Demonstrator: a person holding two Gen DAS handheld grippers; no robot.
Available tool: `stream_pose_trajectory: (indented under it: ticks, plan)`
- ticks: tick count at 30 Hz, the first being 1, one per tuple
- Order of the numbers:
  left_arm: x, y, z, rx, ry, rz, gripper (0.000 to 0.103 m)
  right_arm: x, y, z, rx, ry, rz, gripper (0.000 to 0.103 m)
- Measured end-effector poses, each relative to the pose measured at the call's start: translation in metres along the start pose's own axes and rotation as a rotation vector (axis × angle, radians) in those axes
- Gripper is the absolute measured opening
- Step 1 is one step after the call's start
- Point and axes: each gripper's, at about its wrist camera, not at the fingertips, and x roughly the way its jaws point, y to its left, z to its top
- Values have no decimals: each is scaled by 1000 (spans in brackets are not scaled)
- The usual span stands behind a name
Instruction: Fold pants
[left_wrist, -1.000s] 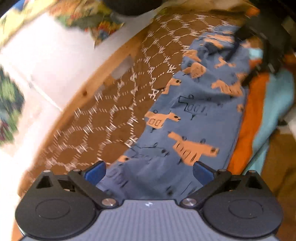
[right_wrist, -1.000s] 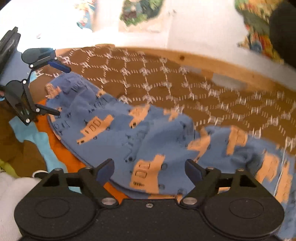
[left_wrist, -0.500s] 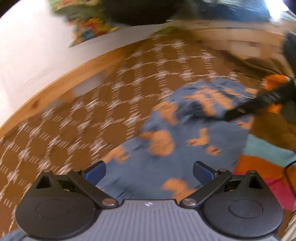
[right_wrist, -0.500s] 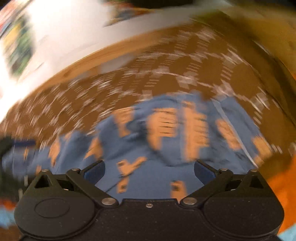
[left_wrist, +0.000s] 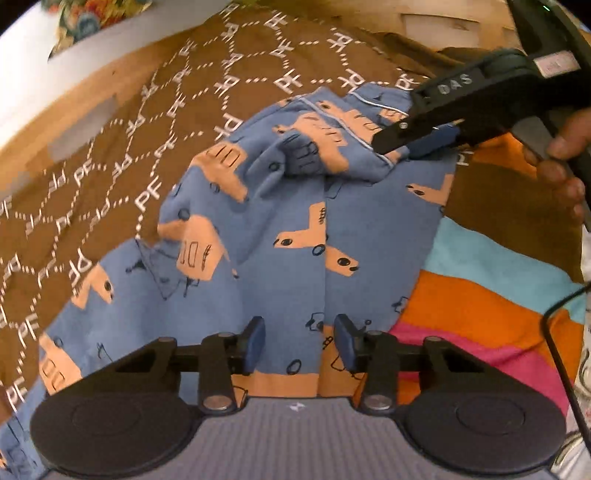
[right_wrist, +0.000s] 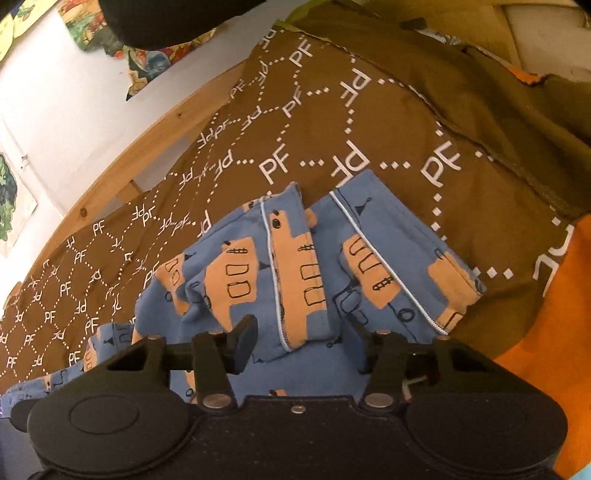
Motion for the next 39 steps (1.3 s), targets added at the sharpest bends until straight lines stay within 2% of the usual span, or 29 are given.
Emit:
stream_pose_trajectory:
  ticks: [2, 3, 5, 8, 11, 17, 20, 25, 30, 32, 33, 34, 35, 36, 37, 39]
  plan:
    - [0, 2, 3, -17, 13, -8, 35, 0, -1, 0, 13, 0, 4, 51]
    - [0, 2, 3, -21, 20, -11, 29, 0, 0, 0, 13, 1, -4, 45]
    - [0, -1, 7, -19, 29, -14, 20, 0, 2, -1, 0, 3, -26, 25]
    - [0, -6, 10, -1, 36, 9, 3, -1, 1, -2, 12, 2, -25, 15]
    - [-4, -5, 11, -25, 29, 20, 2, -11, 2, 0, 3, -38, -26, 12]
    - [-30, 0, 15, -61, -22, -23, 1, -49, 16, 15, -150, -161, -113, 11]
    - [-42, -3, 17, -43, -41, -53, 1, -65, 9, 20, -136, -165, -102, 11]
    - [-43, -9, 11, -2, -35, -94, 1, -72, -18, 20, -93, -140, -191, 11]
    - [-33, -14, 7, 17, -16, -111, 2, -65, -32, 16, -65, -86, -228, 12]
    - [-29, -12, 8, 12, 0, -111, 10, -57, -27, 11, -115, -78, -263, 17]
    - [-28, -9, 7, -3, 6, -116, 18, -56, -24, 9, -138, -91, -283, 21]
    - [-29, -6, 7, -27, 8, -119, 31, -56, -17, 8, -183, -109, -310, 31]
    - [-32, -3, 6, -53, 2, -123, 37, -56, -9, 6, -242, -137, -339, 39]
    - [-36, 1, 6, -74, -13, -127, 45, -56, 2, 2, -315, -172, -361, 55]
    - [-40, 2, 4, -88, -27, -128, 49, -56, 13, -2, -401, -208, -376, 69]
    - [-48, 8, -2, -103, -40, -112, 52, -52, 32, -13, -535, -248, -366, 75]
